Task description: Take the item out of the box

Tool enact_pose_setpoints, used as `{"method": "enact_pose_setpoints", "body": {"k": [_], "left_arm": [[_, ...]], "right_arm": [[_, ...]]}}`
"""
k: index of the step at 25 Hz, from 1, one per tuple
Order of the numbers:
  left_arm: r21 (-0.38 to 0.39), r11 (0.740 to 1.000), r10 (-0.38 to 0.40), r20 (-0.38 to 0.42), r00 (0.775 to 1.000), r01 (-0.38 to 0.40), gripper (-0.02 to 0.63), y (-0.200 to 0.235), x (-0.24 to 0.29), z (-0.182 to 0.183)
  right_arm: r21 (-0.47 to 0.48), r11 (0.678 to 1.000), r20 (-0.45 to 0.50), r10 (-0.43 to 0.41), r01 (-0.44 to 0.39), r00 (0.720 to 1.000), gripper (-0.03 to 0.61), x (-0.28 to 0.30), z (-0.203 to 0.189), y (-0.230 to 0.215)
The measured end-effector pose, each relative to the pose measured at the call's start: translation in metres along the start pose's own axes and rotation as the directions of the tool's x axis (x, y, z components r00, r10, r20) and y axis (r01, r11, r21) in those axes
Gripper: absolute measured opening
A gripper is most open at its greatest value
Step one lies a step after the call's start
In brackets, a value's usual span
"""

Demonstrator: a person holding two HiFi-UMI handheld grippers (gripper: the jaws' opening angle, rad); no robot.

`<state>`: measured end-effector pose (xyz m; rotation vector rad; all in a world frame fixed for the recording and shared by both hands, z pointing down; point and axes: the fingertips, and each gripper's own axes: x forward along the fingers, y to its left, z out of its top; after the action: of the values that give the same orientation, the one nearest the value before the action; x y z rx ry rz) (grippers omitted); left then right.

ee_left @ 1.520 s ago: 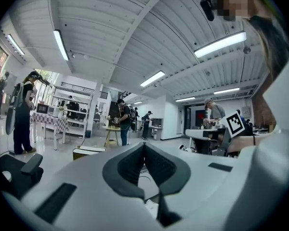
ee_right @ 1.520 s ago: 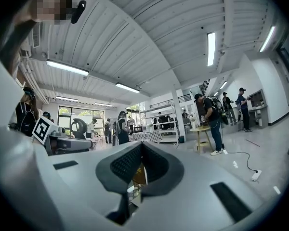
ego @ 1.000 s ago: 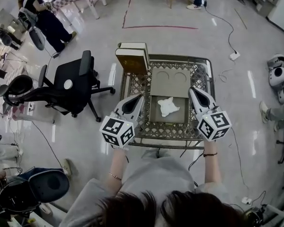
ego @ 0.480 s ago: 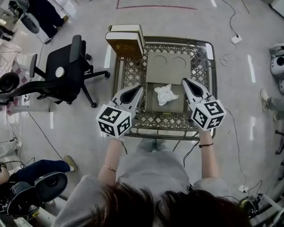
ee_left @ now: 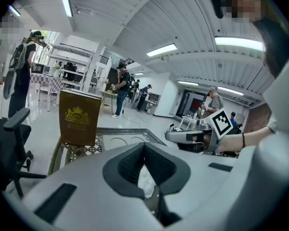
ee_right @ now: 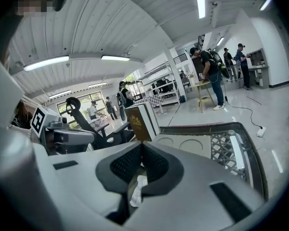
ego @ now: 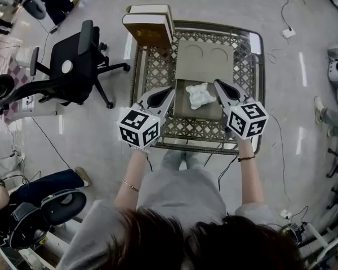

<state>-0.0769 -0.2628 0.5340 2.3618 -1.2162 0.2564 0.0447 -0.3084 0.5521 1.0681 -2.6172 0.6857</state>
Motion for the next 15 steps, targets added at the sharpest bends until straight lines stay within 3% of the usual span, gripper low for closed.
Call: {"method": "enact_pose_setpoints", "body": {"k": [8, 15], "left_arm": [[-0.043, 0.999, -0.002, -0.058, 0.998, -0.001, 0.017, 0.01, 0.017, -0.032], [-0.074, 0.997, -0.011, -0.112, 0.994, 0.003, 0.017, 0.015, 0.029, -0.056]], "right_arm": [[0.02, 1.0, -0.128, 0.012, -0.01, 0.992, 0.021, 0.021, -0.046, -0.011], [0.097, 0.995, -0.205, 0.032, -0.012, 0.978, 0.021, 0.033, -0.073, -0.017]]}}
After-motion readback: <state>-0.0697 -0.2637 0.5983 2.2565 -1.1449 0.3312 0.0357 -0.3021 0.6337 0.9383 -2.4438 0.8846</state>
